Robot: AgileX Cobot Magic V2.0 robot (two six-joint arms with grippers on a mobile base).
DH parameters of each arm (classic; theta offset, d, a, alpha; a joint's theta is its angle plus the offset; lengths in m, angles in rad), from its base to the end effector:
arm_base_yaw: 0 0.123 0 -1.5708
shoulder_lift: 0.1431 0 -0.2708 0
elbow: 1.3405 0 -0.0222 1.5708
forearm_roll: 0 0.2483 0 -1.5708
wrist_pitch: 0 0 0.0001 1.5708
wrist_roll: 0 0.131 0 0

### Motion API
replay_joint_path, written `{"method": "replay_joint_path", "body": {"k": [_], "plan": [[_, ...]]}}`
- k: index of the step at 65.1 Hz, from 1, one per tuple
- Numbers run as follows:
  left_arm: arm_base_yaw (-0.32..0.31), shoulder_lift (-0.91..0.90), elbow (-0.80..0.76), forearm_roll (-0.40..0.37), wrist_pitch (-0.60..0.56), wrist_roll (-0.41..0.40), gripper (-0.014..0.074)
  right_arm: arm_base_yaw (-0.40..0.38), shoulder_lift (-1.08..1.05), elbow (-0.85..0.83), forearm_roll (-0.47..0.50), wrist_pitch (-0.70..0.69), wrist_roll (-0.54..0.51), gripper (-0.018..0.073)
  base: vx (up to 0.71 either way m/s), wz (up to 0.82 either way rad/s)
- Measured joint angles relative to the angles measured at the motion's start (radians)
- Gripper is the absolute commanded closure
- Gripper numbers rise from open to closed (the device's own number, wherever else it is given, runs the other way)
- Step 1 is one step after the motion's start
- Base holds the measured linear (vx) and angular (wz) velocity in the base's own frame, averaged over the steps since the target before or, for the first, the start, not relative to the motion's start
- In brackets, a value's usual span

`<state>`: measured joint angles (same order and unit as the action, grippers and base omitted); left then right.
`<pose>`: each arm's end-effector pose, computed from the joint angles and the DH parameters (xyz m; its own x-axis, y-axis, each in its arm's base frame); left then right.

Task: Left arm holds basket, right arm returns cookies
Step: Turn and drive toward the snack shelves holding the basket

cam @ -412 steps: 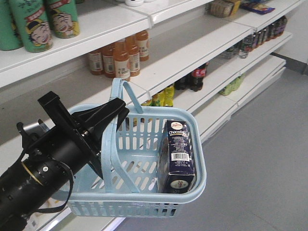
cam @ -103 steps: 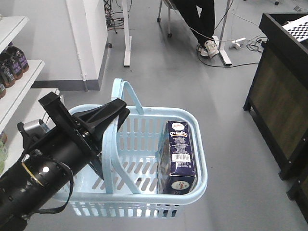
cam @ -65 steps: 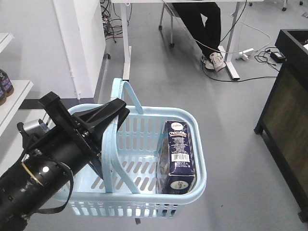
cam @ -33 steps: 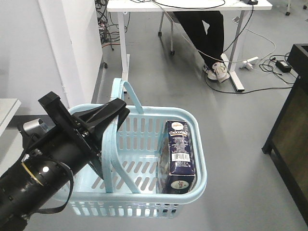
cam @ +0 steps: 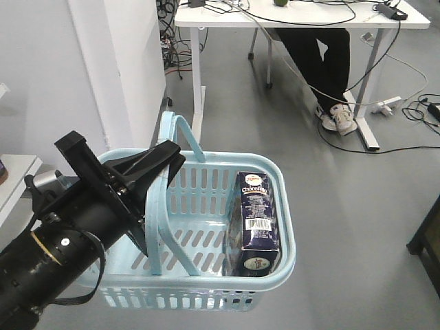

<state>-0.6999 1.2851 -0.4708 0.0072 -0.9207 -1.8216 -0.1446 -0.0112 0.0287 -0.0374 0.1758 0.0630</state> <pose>0.2216 -0.1876 0.2677 -0.6647 -0.7080 0.2383 -0.0155 -0.3059 -0.9519 0.1067 -0.0164 0.1841 -0.1007 0.0411 -0.9941 0.1532 0.9879 0.0253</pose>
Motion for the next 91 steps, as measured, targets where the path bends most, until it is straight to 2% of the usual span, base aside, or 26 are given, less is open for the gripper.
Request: {"method": "replay_joint_path", "body": {"k": [91], "plan": [[0.000, 0.000, 0.000, 0.000, 0.000, 0.000, 0.0599, 0.000, 0.000, 0.000, 0.000, 0.000, 0.000, 0.0566, 0.09, 0.33]]}}
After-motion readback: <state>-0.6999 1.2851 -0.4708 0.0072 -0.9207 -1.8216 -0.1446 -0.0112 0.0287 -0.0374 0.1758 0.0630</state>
